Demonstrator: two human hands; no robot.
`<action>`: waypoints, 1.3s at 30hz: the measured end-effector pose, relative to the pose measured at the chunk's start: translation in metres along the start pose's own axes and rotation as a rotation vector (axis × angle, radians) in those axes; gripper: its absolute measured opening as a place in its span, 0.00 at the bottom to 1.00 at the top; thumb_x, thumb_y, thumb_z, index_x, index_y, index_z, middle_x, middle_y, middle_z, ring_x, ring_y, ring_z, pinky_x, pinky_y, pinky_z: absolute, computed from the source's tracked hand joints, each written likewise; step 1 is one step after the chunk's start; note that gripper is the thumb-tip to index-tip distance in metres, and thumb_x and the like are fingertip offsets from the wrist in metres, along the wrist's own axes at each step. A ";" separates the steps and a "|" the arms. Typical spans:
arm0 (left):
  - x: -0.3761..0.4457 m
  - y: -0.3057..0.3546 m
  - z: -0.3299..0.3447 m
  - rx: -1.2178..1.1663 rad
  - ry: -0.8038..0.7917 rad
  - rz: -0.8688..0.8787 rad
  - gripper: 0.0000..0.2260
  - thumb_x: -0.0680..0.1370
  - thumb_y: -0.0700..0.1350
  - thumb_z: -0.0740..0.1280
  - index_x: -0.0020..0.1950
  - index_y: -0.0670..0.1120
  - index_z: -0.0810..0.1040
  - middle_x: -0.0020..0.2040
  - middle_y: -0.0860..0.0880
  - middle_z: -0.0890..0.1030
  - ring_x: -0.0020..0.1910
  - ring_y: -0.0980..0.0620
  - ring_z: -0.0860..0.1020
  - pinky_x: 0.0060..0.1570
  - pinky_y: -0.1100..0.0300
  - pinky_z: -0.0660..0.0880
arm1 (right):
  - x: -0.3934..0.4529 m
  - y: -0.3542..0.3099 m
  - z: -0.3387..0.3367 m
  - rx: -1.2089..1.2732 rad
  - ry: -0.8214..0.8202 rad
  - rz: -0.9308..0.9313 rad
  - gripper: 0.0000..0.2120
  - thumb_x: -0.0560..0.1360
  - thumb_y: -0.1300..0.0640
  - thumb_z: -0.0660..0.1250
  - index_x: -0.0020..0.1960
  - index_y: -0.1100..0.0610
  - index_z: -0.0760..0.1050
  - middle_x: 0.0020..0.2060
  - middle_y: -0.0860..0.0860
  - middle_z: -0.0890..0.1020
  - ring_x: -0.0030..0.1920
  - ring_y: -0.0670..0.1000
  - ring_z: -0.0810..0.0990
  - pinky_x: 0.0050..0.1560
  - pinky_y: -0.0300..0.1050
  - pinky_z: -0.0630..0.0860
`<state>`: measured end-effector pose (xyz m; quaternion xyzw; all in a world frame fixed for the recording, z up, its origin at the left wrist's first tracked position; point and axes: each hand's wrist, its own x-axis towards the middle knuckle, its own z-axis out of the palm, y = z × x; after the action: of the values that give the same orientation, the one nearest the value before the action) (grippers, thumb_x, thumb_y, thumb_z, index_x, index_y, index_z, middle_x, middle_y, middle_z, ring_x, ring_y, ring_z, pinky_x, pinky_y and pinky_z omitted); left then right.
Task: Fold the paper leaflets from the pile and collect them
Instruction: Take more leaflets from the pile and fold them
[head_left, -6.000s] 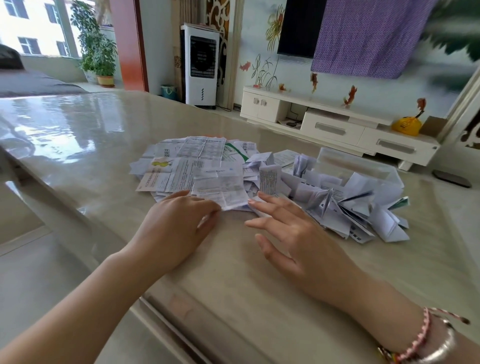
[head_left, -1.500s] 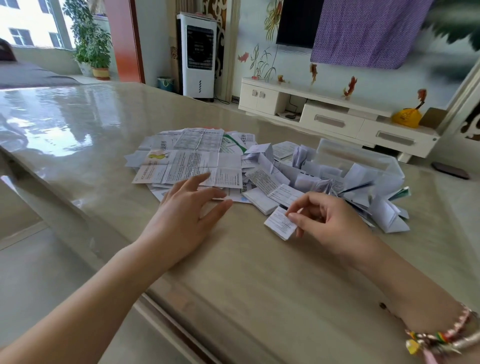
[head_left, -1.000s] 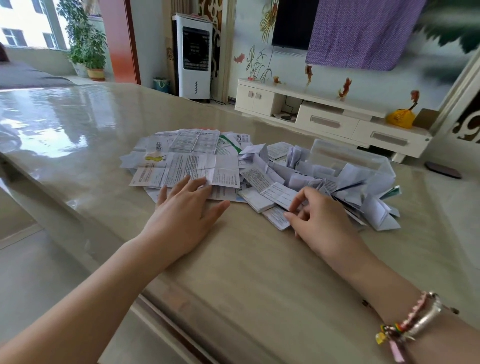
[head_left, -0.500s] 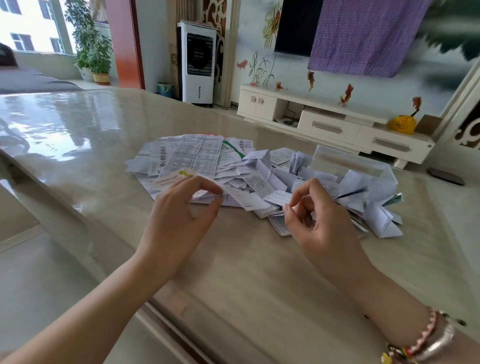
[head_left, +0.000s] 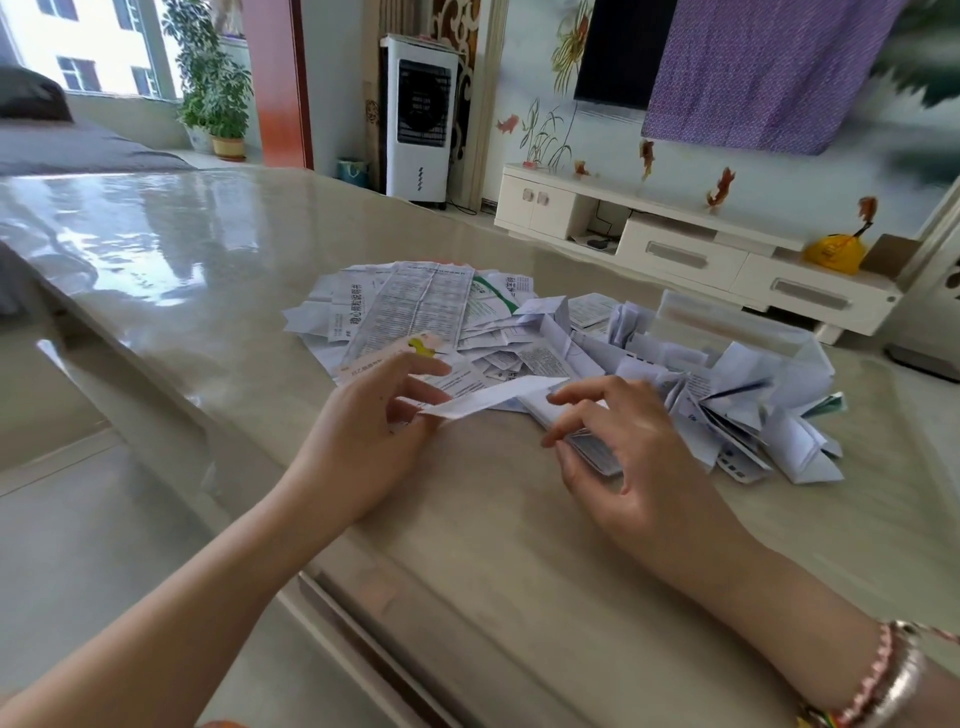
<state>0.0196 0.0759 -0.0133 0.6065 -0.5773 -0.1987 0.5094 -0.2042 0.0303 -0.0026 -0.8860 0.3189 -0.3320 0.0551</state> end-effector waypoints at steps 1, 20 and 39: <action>0.001 0.000 0.000 -0.003 0.015 -0.004 0.22 0.73 0.30 0.64 0.52 0.57 0.77 0.45 0.53 0.83 0.42 0.54 0.81 0.46 0.61 0.75 | 0.000 0.000 0.000 0.001 -0.001 0.001 0.09 0.75 0.51 0.60 0.46 0.51 0.78 0.55 0.43 0.75 0.60 0.42 0.70 0.62 0.32 0.61; -0.008 0.012 -0.008 -0.445 -0.206 -0.279 0.26 0.73 0.28 0.68 0.66 0.50 0.70 0.52 0.45 0.84 0.39 0.50 0.83 0.40 0.56 0.81 | 0.000 -0.002 0.003 -0.099 -0.188 -0.188 0.22 0.76 0.42 0.64 0.66 0.49 0.74 0.68 0.42 0.73 0.72 0.42 0.64 0.71 0.45 0.62; -0.010 -0.010 -0.006 0.364 -0.380 0.408 0.24 0.72 0.66 0.63 0.58 0.52 0.82 0.57 0.58 0.80 0.58 0.61 0.76 0.60 0.61 0.71 | -0.006 0.000 0.005 -0.057 -0.335 -0.125 0.21 0.79 0.42 0.57 0.66 0.50 0.75 0.65 0.43 0.77 0.66 0.37 0.71 0.66 0.35 0.67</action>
<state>0.0271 0.0850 -0.0231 0.5114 -0.7976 -0.0955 0.3052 -0.2047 0.0334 -0.0096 -0.9482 0.2589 -0.1733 0.0616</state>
